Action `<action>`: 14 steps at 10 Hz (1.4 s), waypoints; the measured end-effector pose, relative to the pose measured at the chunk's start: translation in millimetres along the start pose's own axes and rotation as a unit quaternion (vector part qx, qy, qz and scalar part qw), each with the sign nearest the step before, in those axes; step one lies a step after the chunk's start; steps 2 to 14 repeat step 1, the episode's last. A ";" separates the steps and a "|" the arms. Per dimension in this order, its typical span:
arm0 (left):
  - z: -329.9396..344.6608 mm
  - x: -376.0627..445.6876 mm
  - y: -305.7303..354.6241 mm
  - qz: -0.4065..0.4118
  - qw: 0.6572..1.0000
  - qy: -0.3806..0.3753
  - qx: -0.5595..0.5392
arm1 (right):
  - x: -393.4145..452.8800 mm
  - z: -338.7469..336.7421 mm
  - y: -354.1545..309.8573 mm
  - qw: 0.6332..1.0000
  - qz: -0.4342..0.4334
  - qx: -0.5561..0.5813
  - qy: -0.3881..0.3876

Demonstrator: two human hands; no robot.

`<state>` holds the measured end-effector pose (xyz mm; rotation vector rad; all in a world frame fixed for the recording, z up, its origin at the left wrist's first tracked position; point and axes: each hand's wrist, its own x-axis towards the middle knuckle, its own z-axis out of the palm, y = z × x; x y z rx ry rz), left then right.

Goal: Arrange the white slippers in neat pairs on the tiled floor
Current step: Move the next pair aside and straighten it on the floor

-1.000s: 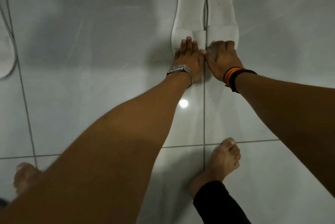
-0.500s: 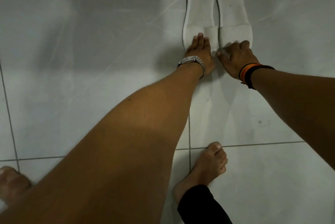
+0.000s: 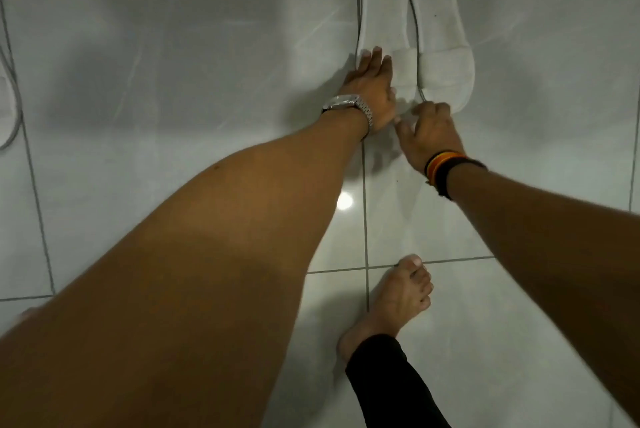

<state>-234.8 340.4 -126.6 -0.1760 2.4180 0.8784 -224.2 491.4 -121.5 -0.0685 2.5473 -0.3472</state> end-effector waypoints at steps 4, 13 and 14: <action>0.3 -18.5 -14.9 0.024 0.995 0.091 0.035 | -38.5 17.1 -3.7 0.997 0.003 0.076 -0.009; 0.3 -18.5 -14.9 0.024 0.995 0.091 0.035 | -38.5 17.1 -3.7 0.997 0.003 0.076 -0.009; 0.3 -18.5 -14.9 0.024 0.995 0.091 0.035 | -38.5 17.1 -3.7 0.997 0.003 0.076 -0.009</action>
